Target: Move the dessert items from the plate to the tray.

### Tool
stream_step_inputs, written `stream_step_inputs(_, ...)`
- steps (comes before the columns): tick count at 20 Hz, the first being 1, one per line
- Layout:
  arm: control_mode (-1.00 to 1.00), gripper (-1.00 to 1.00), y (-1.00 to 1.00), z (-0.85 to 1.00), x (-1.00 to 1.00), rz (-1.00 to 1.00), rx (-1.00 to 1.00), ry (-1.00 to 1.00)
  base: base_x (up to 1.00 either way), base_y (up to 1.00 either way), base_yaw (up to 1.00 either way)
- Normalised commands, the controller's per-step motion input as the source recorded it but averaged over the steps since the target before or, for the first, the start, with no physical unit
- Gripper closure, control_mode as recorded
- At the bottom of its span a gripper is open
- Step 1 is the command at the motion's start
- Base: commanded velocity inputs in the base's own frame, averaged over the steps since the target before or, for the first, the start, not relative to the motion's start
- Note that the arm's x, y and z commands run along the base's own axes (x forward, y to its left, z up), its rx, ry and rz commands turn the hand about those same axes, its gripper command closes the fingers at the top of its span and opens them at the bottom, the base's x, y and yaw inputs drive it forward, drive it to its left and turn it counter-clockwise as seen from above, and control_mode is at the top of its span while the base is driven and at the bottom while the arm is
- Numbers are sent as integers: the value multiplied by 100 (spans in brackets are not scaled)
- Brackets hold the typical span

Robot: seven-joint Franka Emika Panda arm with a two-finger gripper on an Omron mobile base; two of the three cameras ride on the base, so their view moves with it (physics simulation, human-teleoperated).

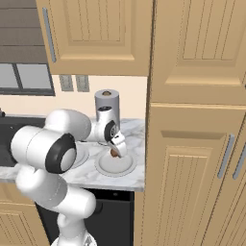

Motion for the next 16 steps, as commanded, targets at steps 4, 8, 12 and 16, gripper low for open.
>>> stream_step_inputs(4,-100,100,0,68,-44,0,6,0,0,0,0)
stream_step_inputs(8,-100,100,23,61,-62,8,1,-8,0,0,0)
stream_step_inputs(12,-100,100,43,74,-61,6,0,-9,0,0,0)
stream_step_inputs(16,-100,100,36,84,-75,5,0,-18,0,0,0)
